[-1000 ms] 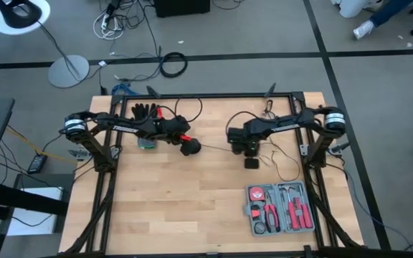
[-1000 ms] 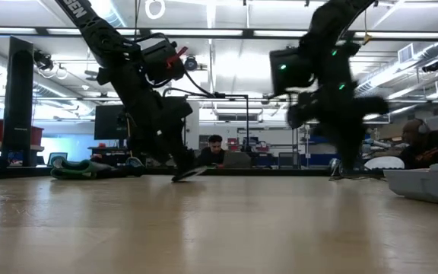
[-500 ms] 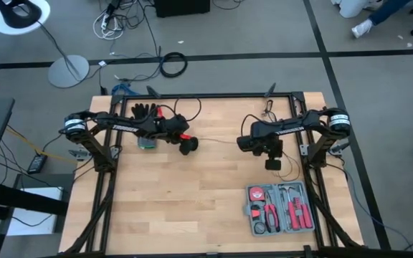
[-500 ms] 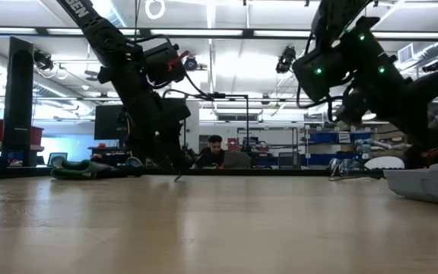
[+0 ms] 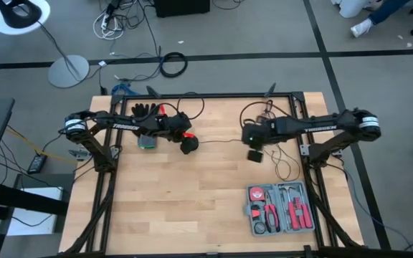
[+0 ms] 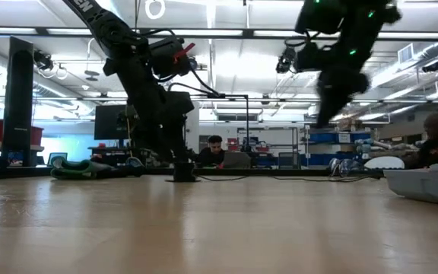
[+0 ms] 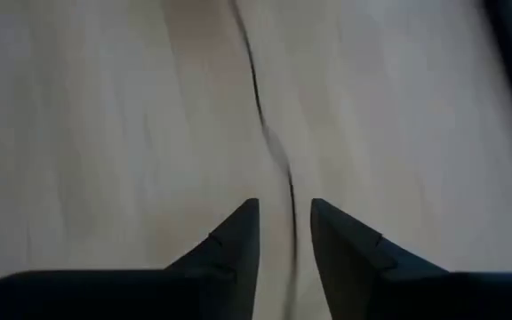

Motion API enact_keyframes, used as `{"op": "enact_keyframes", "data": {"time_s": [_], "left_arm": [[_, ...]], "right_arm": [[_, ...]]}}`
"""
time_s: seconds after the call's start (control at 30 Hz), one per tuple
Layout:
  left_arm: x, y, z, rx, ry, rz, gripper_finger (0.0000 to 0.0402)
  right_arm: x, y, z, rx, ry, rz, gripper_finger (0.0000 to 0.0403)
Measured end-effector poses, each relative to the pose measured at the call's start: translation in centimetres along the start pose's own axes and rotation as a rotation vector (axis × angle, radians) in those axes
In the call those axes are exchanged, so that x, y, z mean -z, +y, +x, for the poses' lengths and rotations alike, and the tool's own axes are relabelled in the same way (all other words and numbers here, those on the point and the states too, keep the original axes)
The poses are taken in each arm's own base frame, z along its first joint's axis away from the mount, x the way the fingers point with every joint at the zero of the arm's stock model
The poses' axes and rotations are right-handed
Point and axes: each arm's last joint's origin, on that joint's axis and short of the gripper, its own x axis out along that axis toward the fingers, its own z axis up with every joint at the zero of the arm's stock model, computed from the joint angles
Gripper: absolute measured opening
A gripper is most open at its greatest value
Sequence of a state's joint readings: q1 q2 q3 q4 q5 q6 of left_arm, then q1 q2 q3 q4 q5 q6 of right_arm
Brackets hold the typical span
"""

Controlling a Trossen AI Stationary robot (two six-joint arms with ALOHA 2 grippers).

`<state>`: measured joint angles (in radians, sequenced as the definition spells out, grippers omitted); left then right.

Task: Coil cords
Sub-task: Uncoil the black wire from the spool

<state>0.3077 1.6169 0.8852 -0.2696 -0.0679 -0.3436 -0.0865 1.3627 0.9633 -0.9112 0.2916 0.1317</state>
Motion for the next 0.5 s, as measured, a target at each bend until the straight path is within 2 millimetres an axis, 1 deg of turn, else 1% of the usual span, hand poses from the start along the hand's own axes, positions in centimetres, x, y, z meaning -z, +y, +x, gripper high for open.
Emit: {"op": "enact_keyframes", "data": {"time_s": [0.07, 0.17, 0.27, 0.37, 0.43, 0.5], "left_arm": [[0.0, 0.0, 0.0, -0.006, 0.002, 0.001, 0.0264], [0.0, 0.0, 0.0, -0.009, -0.004, 0.001, 0.0264], [0.0, 0.0, 0.0, -0.017, -0.008, 0.001, 0.0264], [0.3, 0.1, 0.1, -0.021, -0.001, -0.002, 0.0264], [0.4, 0.1, 0.2, -0.022, 0.002, -0.007, 0.0264], [0.5, 0.1, 0.2, -0.021, 0.000, -0.021, 0.0264]], "right_arm": [[-1.0, 0.3, 1.0, -0.017, -0.182, -0.012, 0.0098], [-2.7, 0.9, 3.3, -0.037, -0.439, -0.038, 0.0107], [-4.5, 1.5, 5.6, -0.022, -0.640, -0.042, 0.0116], [-6.2, 1.9, 8.4, -0.047, -0.717, -0.035, 0.0123], [-7.5, 2.4, 10.4, -0.113, -0.710, -0.041, 0.0125], [-8.9, 3.0, 12.4, -0.138, -0.676, -0.063, 0.0127]]}}
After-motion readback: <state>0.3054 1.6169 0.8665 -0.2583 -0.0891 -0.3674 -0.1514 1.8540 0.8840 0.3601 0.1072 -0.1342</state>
